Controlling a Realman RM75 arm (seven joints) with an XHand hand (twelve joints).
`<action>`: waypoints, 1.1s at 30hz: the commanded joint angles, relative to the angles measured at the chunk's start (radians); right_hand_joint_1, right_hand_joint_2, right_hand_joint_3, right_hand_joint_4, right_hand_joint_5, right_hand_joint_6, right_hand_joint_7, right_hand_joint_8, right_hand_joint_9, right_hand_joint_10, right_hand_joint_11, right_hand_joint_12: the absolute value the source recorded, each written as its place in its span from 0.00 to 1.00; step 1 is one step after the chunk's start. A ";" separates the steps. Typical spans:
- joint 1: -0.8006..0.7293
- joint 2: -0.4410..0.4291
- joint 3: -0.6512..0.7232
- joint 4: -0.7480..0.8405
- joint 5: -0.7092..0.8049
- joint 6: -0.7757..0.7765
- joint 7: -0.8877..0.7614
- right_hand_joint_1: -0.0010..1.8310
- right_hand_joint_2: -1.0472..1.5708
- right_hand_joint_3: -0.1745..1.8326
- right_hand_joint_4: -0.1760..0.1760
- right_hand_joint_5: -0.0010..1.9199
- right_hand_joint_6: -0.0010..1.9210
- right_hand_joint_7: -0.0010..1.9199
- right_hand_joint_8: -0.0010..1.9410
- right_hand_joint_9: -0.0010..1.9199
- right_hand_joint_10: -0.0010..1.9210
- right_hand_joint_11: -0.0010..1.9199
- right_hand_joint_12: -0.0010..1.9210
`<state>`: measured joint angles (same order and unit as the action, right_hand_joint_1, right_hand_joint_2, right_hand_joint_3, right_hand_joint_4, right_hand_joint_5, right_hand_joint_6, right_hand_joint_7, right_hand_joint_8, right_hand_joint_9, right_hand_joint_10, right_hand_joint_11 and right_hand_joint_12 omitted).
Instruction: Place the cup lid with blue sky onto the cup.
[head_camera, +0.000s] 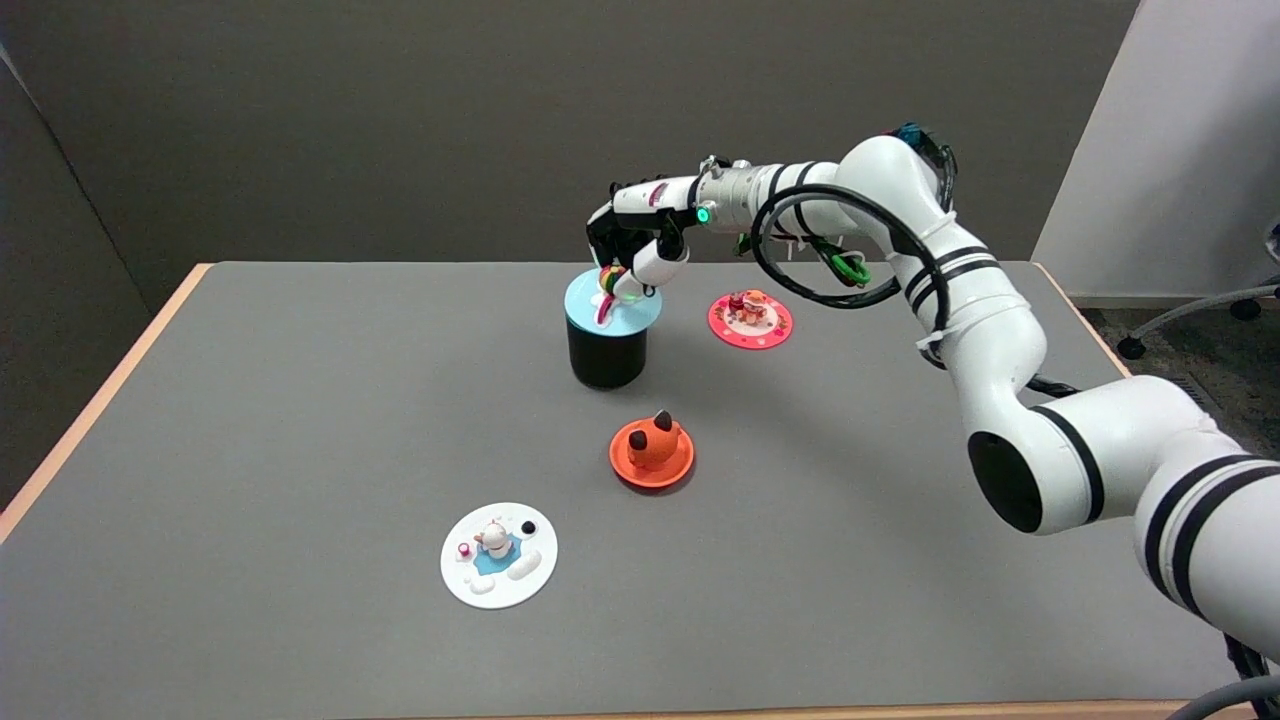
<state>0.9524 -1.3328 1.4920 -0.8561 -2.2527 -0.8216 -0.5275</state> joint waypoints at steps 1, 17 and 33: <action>-0.012 0.007 0.003 -0.031 0.000 -0.022 0.007 0.61 0.86 0.21 0.32 0.28 0.93 0.36 0.72 0.25 0.68 0.14 0.86; -0.015 0.001 0.011 -0.034 0.001 -0.016 0.007 0.61 0.86 0.21 0.32 0.28 0.93 0.36 0.72 0.25 0.68 0.14 0.86; -0.015 -0.012 0.011 -0.030 0.001 -0.012 0.007 0.61 0.87 0.19 0.32 0.28 0.93 0.36 0.72 0.24 0.67 0.13 0.85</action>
<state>0.9387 -1.3366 1.5017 -0.8870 -2.2522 -0.8365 -0.5211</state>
